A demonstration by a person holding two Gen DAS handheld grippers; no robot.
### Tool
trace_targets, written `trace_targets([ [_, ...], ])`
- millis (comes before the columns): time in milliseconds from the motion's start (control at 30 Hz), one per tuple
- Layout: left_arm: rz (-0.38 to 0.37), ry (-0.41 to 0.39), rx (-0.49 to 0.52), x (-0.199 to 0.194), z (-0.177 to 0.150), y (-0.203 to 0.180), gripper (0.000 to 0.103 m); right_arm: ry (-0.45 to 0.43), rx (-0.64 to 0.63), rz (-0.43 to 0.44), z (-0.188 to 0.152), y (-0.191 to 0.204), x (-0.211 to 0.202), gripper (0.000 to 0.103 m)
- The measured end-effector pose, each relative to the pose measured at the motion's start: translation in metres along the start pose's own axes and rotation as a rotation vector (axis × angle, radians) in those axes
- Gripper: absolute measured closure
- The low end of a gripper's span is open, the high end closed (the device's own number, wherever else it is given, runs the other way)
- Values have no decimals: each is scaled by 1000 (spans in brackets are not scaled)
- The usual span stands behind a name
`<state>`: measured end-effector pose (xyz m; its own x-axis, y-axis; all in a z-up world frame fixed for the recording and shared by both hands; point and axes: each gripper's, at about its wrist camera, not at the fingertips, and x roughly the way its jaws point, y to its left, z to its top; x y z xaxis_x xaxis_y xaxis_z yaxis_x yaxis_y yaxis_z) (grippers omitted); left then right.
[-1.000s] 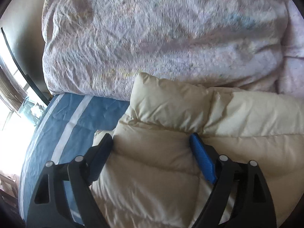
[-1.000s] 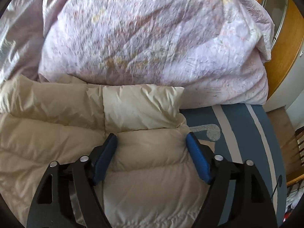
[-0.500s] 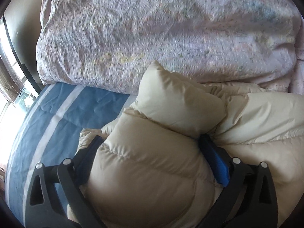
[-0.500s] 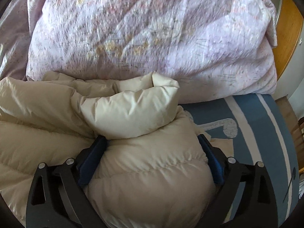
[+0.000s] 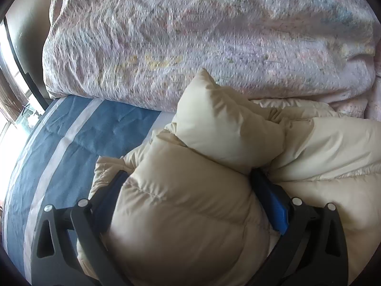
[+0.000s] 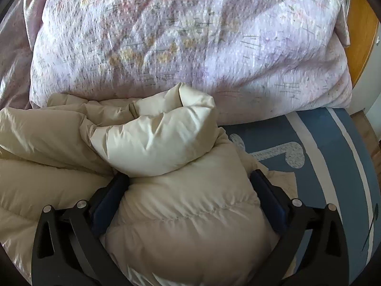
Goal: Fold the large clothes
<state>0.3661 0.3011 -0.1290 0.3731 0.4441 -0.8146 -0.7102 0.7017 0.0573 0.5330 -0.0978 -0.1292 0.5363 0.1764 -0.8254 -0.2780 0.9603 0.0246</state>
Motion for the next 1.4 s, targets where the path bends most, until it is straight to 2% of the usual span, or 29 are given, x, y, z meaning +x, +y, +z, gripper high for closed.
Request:
trace_targets([
  [300,4,-1,-1,-3,-1,-3,2,8,12,1,8,-10,8,1],
  [400,9,28,9,-9,0,-4,2,31,16,-1,13,-10,8,1],
  [500,-32,56,14,-29,0,3,4,99,39,-10,21,-14,-2,1],
  [633,-88,30,11,-66,-12,26,4,78,53,13,19,-27,-31,1],
  [867,-94,86,-21,-83,-34,67,4,116,133,59,-1,-76,-60,1],
  [1033,-98,134,-28,-80,-49,82,4,190,229,105,-16,-114,-54,1],
  [1233,-151,186,-75,-75,-69,88,6,293,346,221,-35,-144,-38,1],
  [1333,-193,206,-117,-73,-76,92,13,295,372,261,-45,-151,-37,10],
  [1400,-230,214,-151,-72,-79,95,20,295,370,293,-49,-152,-37,22],
])
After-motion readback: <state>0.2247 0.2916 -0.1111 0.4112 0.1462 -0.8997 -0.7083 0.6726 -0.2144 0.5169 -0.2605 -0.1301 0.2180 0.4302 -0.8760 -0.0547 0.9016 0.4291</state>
